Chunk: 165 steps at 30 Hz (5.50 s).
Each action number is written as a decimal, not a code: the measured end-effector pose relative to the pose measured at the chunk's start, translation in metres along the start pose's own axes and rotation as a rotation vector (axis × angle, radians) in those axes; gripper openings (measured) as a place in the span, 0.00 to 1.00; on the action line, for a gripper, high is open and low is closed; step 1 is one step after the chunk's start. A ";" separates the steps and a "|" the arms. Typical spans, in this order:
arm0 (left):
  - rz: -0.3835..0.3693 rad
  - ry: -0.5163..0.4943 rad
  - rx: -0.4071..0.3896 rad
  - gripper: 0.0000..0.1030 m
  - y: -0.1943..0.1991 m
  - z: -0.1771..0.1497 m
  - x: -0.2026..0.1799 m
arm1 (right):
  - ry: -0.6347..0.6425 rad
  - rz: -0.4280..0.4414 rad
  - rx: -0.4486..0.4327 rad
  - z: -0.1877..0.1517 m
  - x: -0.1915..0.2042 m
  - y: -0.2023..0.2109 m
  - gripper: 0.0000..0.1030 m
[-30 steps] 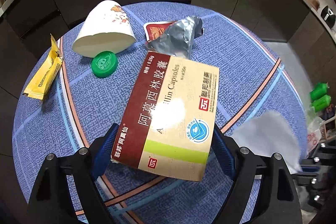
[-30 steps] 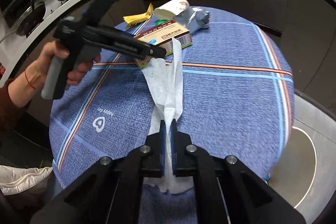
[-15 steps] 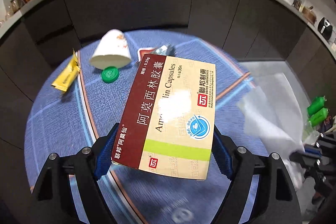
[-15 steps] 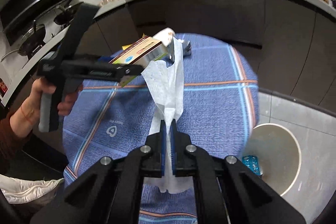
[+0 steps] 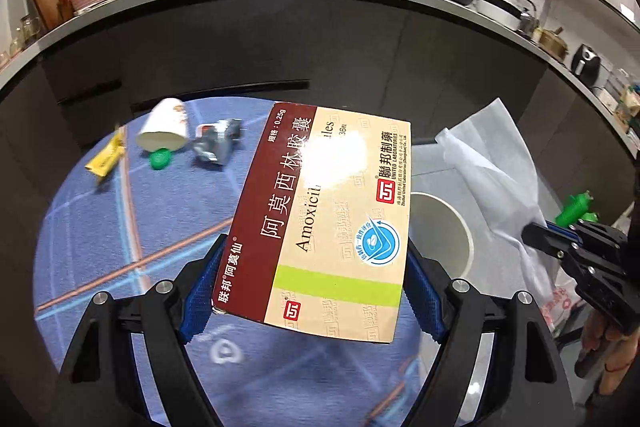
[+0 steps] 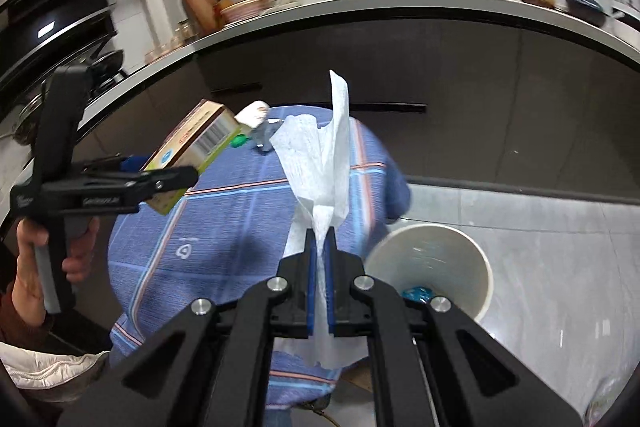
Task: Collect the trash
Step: 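Carry the tissue with the right tool over the bin while the left tool carries the box, then open both tools over the white bin to drop the tissue and box, then move both open tools back over the remaining wrappers on the table, then grasp the red-and-silver wrapper with the right tool while the left tool grasps the yellow snack wrapper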
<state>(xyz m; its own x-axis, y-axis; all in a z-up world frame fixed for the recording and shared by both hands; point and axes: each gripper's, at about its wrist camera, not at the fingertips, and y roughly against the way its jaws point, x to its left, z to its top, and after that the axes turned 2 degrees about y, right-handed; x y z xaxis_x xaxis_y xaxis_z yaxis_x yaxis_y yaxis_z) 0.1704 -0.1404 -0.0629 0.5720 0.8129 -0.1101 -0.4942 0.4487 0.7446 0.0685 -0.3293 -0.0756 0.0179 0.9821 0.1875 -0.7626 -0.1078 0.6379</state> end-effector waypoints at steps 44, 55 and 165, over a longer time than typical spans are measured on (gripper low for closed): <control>-0.280 -0.075 0.235 0.74 -0.189 0.014 -0.122 | -0.393 -0.046 0.152 -0.096 -0.173 -0.111 0.06; -0.239 -0.132 0.186 0.90 -0.200 0.021 -0.143 | -0.279 -0.104 0.172 -0.099 -0.164 -0.128 0.55; 0.241 0.425 0.005 0.77 -0.113 0.074 0.314 | -0.153 0.077 0.204 0.148 0.085 -0.370 0.43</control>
<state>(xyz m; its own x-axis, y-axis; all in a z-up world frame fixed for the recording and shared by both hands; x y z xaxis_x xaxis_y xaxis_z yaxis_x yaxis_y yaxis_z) 0.4549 0.0366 -0.1328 0.1232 0.9737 -0.1918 -0.5758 0.2275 0.7853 0.4477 -0.2293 -0.1854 0.0744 0.9366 0.3424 -0.6192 -0.2257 0.7521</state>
